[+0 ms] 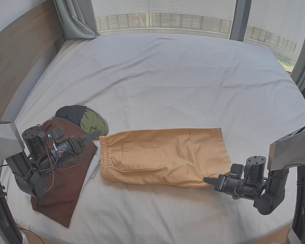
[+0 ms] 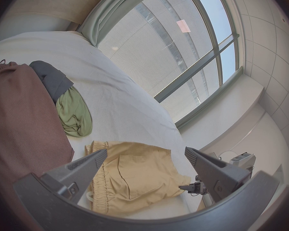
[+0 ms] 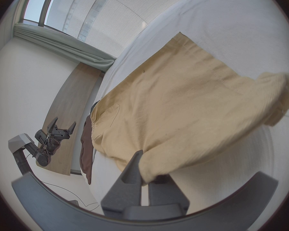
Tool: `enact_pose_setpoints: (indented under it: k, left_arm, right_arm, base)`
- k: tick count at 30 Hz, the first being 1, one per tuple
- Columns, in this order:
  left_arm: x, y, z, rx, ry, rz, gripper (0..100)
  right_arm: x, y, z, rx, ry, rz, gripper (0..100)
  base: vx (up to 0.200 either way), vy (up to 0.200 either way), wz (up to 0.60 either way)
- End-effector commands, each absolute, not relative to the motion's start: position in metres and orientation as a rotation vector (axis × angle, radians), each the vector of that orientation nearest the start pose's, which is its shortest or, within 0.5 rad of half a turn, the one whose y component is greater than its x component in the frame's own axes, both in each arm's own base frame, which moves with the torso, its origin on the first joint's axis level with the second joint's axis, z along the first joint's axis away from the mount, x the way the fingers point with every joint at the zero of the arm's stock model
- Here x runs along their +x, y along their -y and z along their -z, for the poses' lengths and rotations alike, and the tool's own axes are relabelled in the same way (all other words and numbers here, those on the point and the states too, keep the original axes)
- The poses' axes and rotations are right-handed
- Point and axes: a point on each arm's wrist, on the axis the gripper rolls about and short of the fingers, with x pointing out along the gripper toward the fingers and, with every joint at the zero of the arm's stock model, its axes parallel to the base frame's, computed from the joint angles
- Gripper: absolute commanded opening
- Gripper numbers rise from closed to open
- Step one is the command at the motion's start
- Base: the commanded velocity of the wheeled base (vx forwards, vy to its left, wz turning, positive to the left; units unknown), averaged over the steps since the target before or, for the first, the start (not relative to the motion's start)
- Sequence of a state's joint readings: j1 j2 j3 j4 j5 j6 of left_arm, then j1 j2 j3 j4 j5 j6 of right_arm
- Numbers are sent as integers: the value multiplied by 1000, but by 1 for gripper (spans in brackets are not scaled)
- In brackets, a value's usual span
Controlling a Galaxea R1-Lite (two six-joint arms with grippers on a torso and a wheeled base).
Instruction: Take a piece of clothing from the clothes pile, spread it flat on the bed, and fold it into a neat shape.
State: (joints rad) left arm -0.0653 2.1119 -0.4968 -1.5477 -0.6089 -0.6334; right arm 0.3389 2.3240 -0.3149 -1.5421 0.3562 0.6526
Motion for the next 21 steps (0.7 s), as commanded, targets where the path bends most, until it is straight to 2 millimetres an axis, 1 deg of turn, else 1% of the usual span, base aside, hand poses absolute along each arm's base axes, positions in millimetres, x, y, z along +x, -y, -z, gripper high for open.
enact_pose_setpoints:
  k: [1, 2, 5, 7, 8, 11, 16, 21]
  left_arm:
    - [321, 32, -64, -625, -302, 638, 100]
    - [321, 32, -64, -625, -302, 638, 100]
    - [320, 30, -60, -613, -321, 665, 100]
    - [319, 30, -60, -605, -322, 672, 100]
    - [319, 28, -58, -569, -315, 684, 100]
    - [319, 25, -52, -542, -330, 705, 100]
    - [317, 18, -48, -501, -331, 750, 100]
    - [320, 20, -51, -480, -314, 772, 100]
  right_arm:
    - [256, -97, 9, 594, -695, -496, 0]
    - [256, -97, 9, 594, -695, -496, 0]
    - [245, -90, 13, 549, -727, -485, 0]
    - [243, -90, 13, 543, -735, -484, 0]
    - [237, -88, 15, 528, -757, -479, 0]
    - [236, -87, 18, 516, -767, -479, 0]
    - [237, -85, 18, 516, -762, -469, 0]
    - [238, -83, 18, 517, -760, -463, 0]
  base:
    - [0, 0, 0]
    - [0, 0, 0]
    - [0, 0, 0]
    - [0, 0, 0]
    - [0, 0, 0]
    - [0, 0, 0]
    - [0, 0, 0]
    - [0, 0, 0]
